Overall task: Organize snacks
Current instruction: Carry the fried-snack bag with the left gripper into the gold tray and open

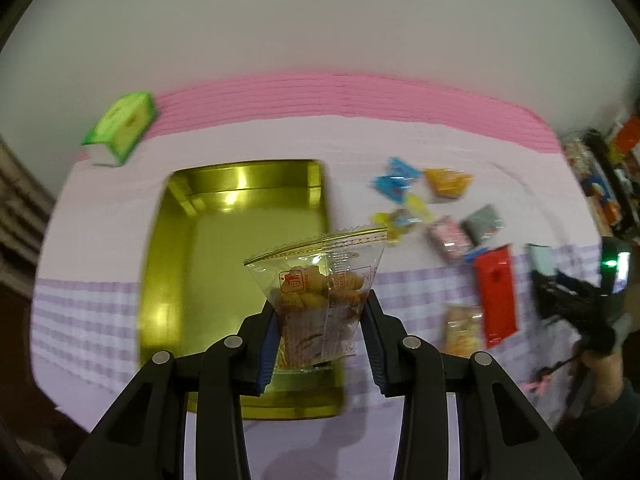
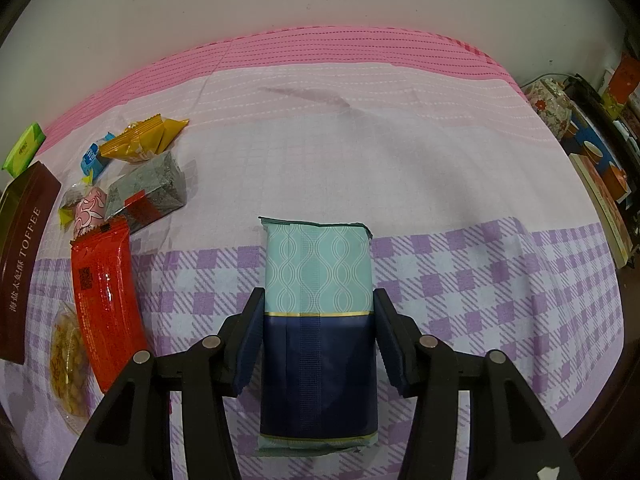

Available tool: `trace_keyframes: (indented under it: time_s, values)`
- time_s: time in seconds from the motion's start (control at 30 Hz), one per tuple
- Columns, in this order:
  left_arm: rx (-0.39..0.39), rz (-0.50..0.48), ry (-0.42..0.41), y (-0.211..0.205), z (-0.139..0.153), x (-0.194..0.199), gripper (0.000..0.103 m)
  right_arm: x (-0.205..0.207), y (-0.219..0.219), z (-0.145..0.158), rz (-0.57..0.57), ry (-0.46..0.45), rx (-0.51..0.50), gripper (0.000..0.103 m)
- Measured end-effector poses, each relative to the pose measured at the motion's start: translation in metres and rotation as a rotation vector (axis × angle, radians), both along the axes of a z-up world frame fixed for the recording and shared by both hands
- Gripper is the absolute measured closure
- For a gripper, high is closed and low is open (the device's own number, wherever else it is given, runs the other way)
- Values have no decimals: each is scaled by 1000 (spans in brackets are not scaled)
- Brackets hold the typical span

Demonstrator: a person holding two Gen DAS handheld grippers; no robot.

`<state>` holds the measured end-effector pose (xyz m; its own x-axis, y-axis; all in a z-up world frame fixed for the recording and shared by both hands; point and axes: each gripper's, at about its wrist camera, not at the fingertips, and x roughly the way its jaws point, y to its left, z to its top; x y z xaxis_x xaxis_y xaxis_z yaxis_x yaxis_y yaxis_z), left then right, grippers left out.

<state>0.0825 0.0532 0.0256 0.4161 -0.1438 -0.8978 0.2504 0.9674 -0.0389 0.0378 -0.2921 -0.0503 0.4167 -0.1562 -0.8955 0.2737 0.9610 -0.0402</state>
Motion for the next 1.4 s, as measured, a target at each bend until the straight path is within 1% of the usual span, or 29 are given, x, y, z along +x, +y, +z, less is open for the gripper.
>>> trace_keyframes:
  time_s: [0.13, 0.3, 0.37, 0.5, 0.63, 0.93, 1.23, 1.4]
  values:
    - [68, 47, 31, 25, -11, 5, 64, 0, 0, 0, 1, 1, 0, 54]
    - [162, 82, 87, 45, -37, 10, 64, 0, 0, 0, 0, 2, -1, 54]
    - [185, 99, 108, 53, -47, 12, 64, 0, -1, 0, 0, 4, -1, 54]
    - [208, 121, 135, 63, -62, 16, 64, 1, -1, 0, 1, 7, -1, 54]
    - [220, 135, 144, 69, -74, 21, 64, 2, -1, 0, 1, 12, 1, 53]
    - [231, 170, 160, 82, -90, 26, 64, 5, -2, 0, 2, 31, 1, 52]
    - [219, 181, 155, 86, -97, 25, 63, 7, -3, -1, 1, 39, 6, 52]
    - [211, 187, 155, 86, -97, 25, 63, 8, -3, -2, -1, 42, 2, 54]
